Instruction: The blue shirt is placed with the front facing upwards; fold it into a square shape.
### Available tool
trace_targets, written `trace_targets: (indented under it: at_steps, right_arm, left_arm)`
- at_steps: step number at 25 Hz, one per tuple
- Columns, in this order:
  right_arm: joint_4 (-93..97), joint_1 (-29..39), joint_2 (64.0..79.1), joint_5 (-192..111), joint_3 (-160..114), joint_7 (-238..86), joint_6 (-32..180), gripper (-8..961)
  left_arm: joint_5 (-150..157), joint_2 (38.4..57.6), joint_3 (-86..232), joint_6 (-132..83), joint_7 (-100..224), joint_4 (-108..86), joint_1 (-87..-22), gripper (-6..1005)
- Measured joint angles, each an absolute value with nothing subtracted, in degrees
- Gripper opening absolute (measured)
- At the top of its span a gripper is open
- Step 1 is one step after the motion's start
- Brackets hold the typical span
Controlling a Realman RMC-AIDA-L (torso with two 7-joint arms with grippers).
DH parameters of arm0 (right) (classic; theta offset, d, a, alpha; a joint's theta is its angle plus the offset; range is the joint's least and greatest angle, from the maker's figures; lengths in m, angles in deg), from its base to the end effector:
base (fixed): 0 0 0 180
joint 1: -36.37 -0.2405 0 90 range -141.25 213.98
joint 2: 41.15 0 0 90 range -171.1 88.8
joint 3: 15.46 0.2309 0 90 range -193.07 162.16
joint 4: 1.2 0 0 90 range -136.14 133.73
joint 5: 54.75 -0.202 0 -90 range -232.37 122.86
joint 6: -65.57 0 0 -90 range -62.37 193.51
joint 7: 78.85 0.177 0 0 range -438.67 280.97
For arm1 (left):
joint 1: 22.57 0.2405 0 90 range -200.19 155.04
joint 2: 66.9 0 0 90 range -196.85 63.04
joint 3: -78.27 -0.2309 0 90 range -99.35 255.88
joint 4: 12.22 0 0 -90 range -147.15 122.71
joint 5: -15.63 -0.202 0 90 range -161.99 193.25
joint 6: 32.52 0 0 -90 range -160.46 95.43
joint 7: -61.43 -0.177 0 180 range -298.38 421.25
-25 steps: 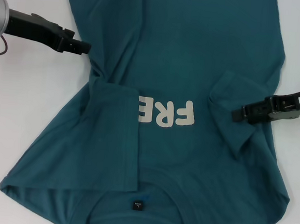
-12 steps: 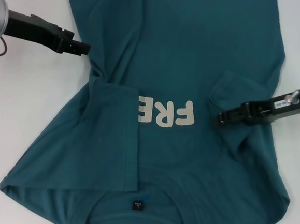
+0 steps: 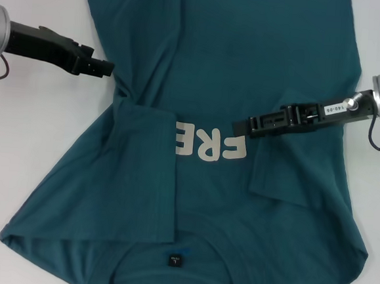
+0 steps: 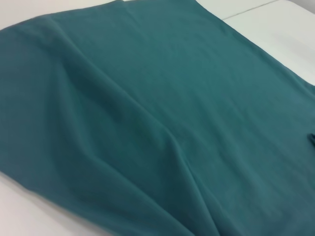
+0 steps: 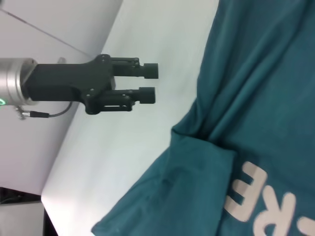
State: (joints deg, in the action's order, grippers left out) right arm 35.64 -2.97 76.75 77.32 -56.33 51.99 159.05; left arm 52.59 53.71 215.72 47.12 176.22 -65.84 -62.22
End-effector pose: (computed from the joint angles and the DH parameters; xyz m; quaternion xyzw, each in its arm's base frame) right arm 0.2142 0.3207 -0.0349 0.8247 -0.5546 -0.1068 0.0297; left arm -0.2271 0.3812 0.0014 -0.9179 -0.3460 -0.0178 0.1934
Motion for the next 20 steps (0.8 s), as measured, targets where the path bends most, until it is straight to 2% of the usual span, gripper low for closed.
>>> trace_targets:
  at_steps: [6,9,15,20]
  right_arm:
    - [35.54,-0.60,74.63,77.62,-56.19,53.47,160.46,705]
    - [37.37,0.08,74.10,77.51,-55.90,54.87,163.85,705]
    - [47.02,1.88,74.17,77.60,-55.86,61.88,170.73,702]
    - [56.86,4.55,75.26,79.54,-56.27,69.12,176.63,694]
  left_arm:
    - [52.35,53.85,215.35,47.11,176.29,-65.84,-61.96,583]
    - [52.33,53.34,214.62,47.17,177.38,-65.94,-61.82,584]
    - [52.50,52.05,215.01,48.60,179.06,-66.76,-61.71,584]
    - [52.30,51.90,215.03,48.11,179.36,-66.78,-61.45,585]
